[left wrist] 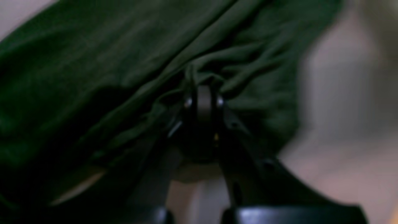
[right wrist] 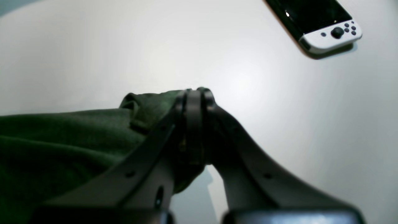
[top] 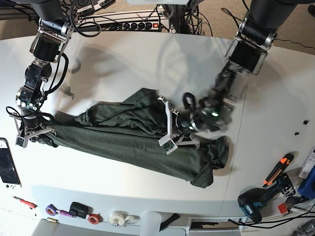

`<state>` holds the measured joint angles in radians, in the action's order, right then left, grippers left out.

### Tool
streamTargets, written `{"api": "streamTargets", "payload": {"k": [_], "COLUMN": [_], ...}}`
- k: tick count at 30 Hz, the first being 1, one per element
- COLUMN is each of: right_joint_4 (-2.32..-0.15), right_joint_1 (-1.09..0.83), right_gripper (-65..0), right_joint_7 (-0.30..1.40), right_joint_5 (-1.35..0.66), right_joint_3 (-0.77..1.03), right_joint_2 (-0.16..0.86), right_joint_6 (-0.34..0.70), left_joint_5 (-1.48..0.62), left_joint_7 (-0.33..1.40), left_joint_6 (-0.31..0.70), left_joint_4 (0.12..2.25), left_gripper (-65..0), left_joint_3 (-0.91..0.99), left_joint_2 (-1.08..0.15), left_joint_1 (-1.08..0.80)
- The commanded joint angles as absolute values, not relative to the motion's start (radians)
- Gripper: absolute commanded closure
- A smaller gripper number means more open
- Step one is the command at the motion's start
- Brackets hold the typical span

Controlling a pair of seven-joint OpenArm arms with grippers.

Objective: Layout the t-shirt on the table in an organized manner, then fold the t-shirt properly
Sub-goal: 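Lower the shirt onto the table and release with the left gripper, then move the left gripper to the shirt's sleeve and grasp it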

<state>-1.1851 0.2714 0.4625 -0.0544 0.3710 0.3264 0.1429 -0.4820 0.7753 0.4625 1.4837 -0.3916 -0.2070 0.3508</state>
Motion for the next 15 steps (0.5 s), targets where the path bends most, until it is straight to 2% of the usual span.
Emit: {"api": "streamTargets", "payload": {"k": [1, 5, 8, 15], "right_joint_4": [-1.202, -1.202, -1.202, -1.202], "right_joint_1": [0.297, 0.297, 0.296, 0.297], "right_gripper": [0.0, 0.0, 0.0, 0.0], "right_joint_7": [0.433, 0.433, 0.435, 0.434], "right_joint_5": [-0.059, -0.059, -0.059, -0.059], "right_joint_3": [0.374, 0.374, 0.374, 0.374], "right_joint_2": [0.346, 0.347, 0.347, 0.347], "right_joint_6": [0.142, 0.142, 0.142, 0.142], "left_joint_5": [-0.563, -0.86, -0.971, -1.11], "left_joint_7": [0.79, 1.012, 1.088, 1.199], "left_joint_6": [0.5, 0.633, 0.69, 0.698], "left_joint_4": [1.557, 1.77, 1.871, 1.978], "left_gripper": [0.0, 0.0, 0.0, 0.0], "left_joint_3": [-0.364, -0.307, -0.302, -0.302], "left_joint_2": [-0.223, -0.31, -0.394, -0.532], "left_joint_1": [0.371, 0.359, 0.326, 0.168]}}
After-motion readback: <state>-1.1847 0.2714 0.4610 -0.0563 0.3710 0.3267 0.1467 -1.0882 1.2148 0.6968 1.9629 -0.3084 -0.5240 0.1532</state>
